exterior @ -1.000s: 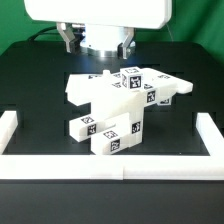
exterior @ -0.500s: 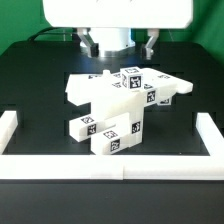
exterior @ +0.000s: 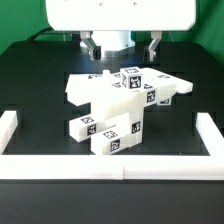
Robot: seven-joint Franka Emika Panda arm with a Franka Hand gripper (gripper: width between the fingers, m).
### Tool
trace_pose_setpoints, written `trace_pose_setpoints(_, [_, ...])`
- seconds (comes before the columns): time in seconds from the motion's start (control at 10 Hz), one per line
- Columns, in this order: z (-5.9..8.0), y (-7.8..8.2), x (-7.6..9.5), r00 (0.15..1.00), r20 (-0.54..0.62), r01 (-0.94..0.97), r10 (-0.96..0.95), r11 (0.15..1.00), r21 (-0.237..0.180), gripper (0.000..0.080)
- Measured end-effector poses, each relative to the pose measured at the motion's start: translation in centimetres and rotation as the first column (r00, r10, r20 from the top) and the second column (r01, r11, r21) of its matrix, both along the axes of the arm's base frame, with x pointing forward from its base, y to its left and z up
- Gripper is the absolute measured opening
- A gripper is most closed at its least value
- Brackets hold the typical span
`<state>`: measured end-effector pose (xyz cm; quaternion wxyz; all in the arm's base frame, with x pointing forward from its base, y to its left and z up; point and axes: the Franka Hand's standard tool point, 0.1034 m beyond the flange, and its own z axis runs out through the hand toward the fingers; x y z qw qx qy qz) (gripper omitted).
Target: Assemble chair
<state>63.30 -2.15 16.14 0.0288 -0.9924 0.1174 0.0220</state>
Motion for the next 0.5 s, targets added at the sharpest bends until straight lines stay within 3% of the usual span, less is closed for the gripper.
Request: trace_pose_setpoints(0.5, [-1.5, 2.9, -1.2, 0.996, 0.064, -0.063, 0.065, 0.998, -0.029, 0.0648])
